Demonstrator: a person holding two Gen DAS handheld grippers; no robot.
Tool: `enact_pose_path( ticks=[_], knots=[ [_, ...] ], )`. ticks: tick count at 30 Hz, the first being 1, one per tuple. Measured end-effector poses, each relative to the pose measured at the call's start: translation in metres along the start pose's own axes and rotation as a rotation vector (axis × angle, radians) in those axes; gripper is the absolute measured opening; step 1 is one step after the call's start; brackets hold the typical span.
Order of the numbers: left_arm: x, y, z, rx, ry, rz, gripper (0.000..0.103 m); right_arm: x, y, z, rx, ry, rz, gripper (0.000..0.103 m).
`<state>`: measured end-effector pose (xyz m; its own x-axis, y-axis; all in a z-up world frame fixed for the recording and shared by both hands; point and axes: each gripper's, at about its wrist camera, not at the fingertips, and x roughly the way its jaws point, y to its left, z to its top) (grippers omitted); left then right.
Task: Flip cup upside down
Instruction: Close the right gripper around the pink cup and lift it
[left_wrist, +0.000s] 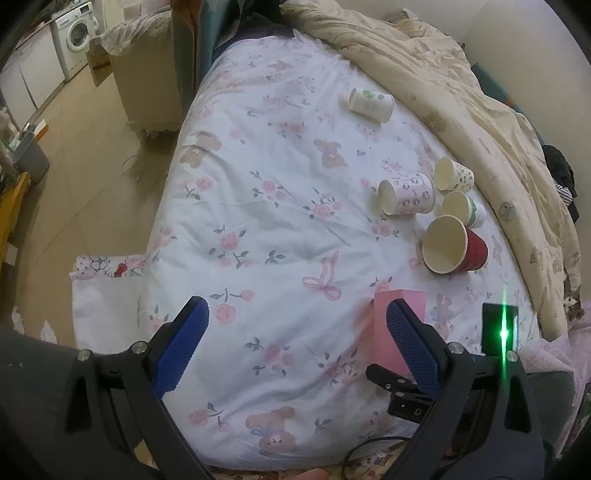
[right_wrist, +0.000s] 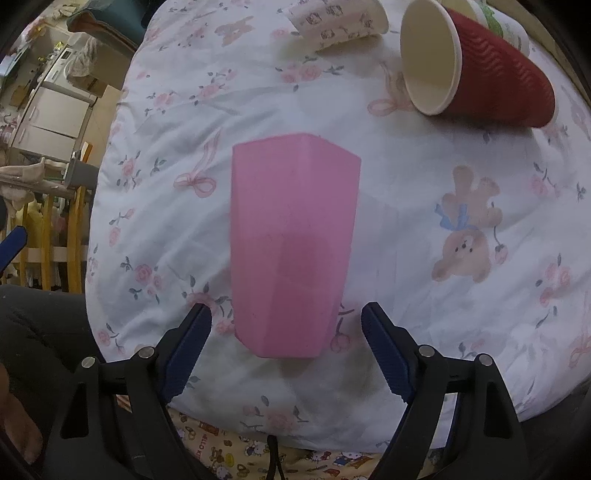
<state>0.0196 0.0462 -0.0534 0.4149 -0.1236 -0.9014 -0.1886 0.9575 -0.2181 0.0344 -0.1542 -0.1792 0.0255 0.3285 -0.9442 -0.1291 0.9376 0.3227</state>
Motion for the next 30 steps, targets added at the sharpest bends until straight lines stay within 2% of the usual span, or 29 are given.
enact_pose_path(
  ticks=[11,13,15,20,30],
  knots=[
    [0.002,-0.005,-0.002,0.011,0.011,-0.005,0.096,0.003,0.001,-0.007,-0.025,-0.024,0.014,0.076],
    [0.002,-0.008,-0.002,0.02,0.013,-0.001,0.096,0.002,0.004,-0.008,-0.046,-0.032,0.008,0.07],
    [0.002,-0.008,-0.002,0.026,0.014,0.0,0.096,0.002,0.005,-0.008,-0.056,-0.038,0.0,0.058],
    [0.003,-0.009,-0.003,0.023,0.014,-0.001,0.096,-0.004,0.003,-0.011,-0.066,-0.088,0.001,0.058],
    [0.007,-0.012,-0.003,0.033,0.014,0.014,0.096,-0.043,0.003,-0.017,-0.109,-0.246,-0.006,0.057]
  ],
)
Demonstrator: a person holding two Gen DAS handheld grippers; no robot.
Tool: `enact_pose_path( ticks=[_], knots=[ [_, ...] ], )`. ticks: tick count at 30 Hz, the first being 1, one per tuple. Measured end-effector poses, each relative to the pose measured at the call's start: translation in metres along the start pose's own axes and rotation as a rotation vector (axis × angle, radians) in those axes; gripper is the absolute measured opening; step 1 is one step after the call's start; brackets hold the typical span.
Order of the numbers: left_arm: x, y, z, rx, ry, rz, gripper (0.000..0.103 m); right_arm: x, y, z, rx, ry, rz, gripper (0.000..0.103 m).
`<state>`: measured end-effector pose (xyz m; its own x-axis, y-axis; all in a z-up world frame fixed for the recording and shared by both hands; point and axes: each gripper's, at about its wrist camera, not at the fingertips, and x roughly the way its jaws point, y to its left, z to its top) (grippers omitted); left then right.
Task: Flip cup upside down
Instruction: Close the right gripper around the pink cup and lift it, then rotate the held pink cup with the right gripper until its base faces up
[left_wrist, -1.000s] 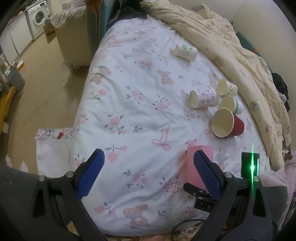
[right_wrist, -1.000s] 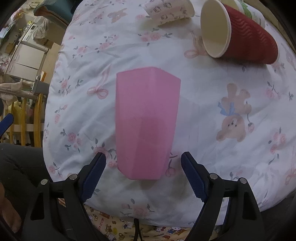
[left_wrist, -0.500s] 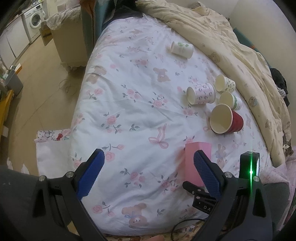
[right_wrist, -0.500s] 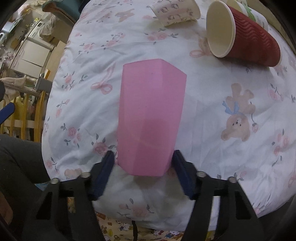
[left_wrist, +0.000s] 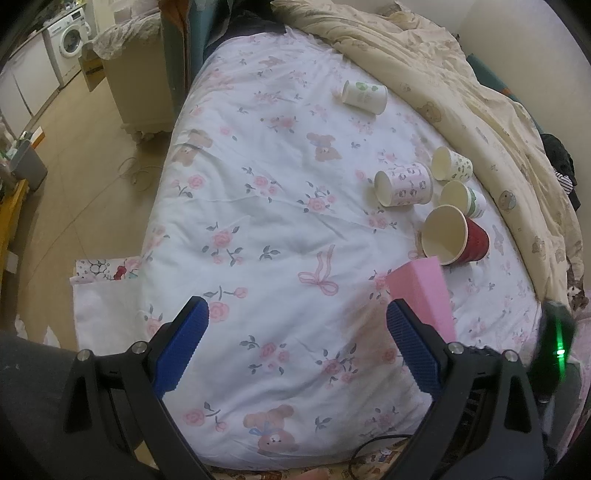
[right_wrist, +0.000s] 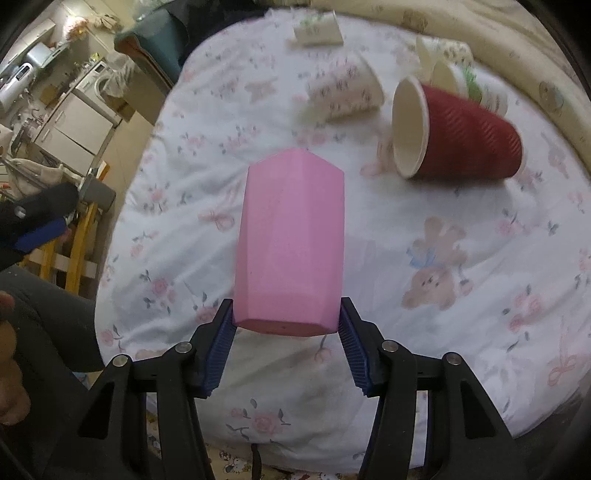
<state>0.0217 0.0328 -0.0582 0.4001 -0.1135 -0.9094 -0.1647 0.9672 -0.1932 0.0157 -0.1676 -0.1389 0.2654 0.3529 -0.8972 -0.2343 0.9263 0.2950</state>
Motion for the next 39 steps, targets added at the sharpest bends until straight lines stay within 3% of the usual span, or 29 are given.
enact_pose_path(
  ticks=[10,15,19,24,39],
  knots=[
    [0.002,0.004,0.001,0.003,0.0,-0.004,0.096,-0.047,-0.001,0.014,-0.047,-0.07,-0.002,0.057],
    [-0.009,-0.015,0.01,0.046,-0.015,-0.157,0.095,-0.06,-0.001,0.015,-0.085,-0.062,0.018,0.057],
    [-0.021,-0.048,0.024,0.153,-0.022,-0.301,0.096,-0.066,0.002,0.009,-0.114,-0.069,0.022,0.057],
    [-0.01,-0.074,0.032,0.218,-0.018,-0.258,0.096,-0.071,0.002,0.003,-0.117,-0.075,0.057,0.057],
    [0.018,-0.063,0.027,0.162,0.049,-0.235,0.096,-0.104,0.008,-0.005,-0.208,-0.169,0.062,0.057]
  ],
)
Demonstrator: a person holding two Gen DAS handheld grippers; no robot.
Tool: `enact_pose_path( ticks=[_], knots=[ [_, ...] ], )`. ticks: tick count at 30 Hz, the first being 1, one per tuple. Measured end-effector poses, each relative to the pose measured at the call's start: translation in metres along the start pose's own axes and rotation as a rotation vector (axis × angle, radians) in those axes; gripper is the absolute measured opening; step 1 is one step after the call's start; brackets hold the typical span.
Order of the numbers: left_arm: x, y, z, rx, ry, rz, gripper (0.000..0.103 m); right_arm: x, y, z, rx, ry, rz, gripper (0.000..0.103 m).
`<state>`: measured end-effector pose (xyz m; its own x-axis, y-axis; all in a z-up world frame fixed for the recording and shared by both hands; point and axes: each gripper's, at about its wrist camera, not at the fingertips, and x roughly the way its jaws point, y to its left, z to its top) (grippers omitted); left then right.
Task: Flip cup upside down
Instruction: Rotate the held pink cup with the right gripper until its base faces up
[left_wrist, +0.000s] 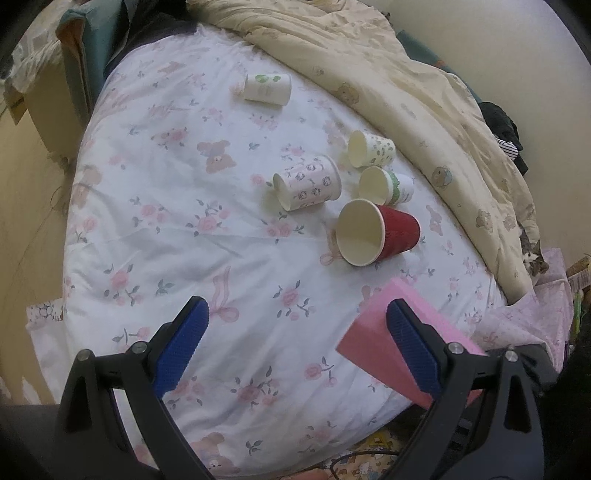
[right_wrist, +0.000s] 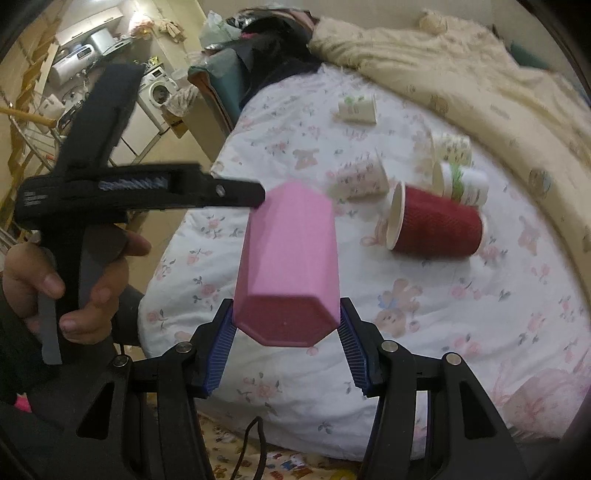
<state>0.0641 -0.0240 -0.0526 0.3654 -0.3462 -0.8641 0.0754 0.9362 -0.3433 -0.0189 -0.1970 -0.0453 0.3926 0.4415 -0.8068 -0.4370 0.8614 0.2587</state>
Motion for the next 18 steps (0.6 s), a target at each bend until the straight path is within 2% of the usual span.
enact_pose_path(
  ticks=[7,10,11,15,18],
  knots=[
    [0.01,-0.002,-0.005,0.007,0.034,-0.002,0.095,-0.013,0.0,0.005,-0.004,-0.054,-0.025,0.056],
    [0.004,0.001,-0.006,0.003,0.006,0.019,0.095,-0.013,-0.003,0.007,0.014,-0.061,-0.02,0.056],
    [0.0,0.003,-0.006,0.0,-0.01,0.033,0.096,-0.012,-0.004,0.008,0.018,-0.057,-0.021,0.056],
    [-0.027,0.018,-0.009,0.003,-0.113,0.183,0.096,0.001,-0.018,0.022,0.029,0.0,-0.053,0.056],
    [-0.039,0.028,-0.014,-0.005,-0.168,0.231,0.096,0.018,-0.028,0.041,0.007,0.063,-0.068,0.056]
  ],
)
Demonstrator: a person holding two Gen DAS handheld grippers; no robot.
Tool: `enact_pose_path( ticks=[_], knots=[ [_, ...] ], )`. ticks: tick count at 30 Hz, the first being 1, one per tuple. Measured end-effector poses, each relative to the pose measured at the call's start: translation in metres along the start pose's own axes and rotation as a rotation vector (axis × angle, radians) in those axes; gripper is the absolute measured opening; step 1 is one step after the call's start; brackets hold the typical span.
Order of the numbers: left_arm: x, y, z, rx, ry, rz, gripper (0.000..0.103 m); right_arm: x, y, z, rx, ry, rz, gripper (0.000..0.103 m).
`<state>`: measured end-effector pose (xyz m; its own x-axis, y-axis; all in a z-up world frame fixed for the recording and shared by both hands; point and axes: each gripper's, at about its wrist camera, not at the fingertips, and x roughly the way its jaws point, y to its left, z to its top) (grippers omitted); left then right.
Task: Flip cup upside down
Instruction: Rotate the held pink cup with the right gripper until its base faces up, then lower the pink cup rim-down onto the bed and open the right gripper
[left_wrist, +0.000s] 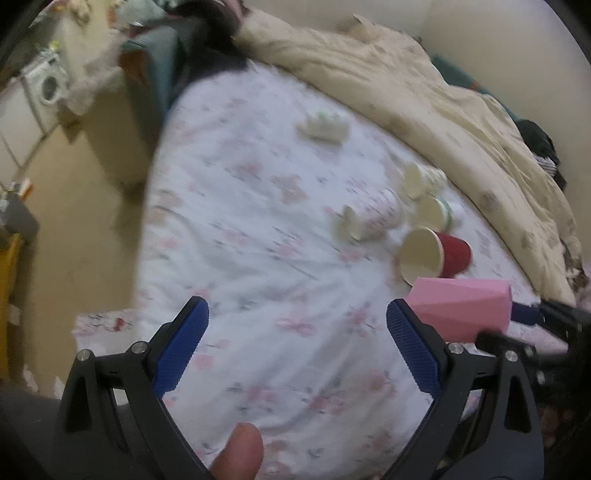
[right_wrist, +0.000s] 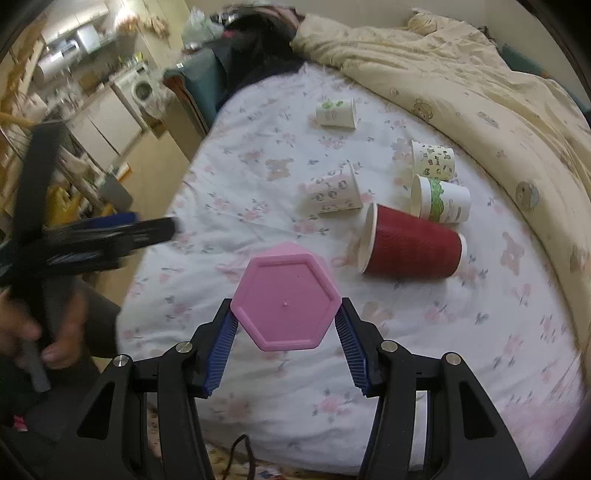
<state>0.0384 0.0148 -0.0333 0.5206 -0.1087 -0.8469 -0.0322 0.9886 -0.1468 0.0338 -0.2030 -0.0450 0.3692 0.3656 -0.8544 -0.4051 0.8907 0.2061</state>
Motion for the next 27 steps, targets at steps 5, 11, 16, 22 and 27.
enact_pose_path(
  ticks=[5,11,16,22,27],
  knots=[
    [0.002,0.011,-0.006,0.009,-0.006,0.046,0.103,0.036,-0.002,0.031,-0.063,0.154,-0.007,0.056],
    [0.012,0.028,-0.014,-0.036,0.045,0.056,0.103,0.081,0.008,0.054,-0.158,0.297,-0.065,0.057],
    [0.015,0.04,-0.011,-0.073,0.052,0.032,0.103,0.115,0.013,0.061,-0.203,0.372,-0.096,0.057],
    [0.016,0.045,-0.012,-0.087,0.058,0.02,0.103,0.13,0.012,0.066,-0.205,0.384,-0.102,0.057],
    [0.015,0.037,-0.011,-0.065,0.051,0.015,0.103,0.131,0.012,0.067,-0.206,0.379,-0.101,0.057]
  ],
)
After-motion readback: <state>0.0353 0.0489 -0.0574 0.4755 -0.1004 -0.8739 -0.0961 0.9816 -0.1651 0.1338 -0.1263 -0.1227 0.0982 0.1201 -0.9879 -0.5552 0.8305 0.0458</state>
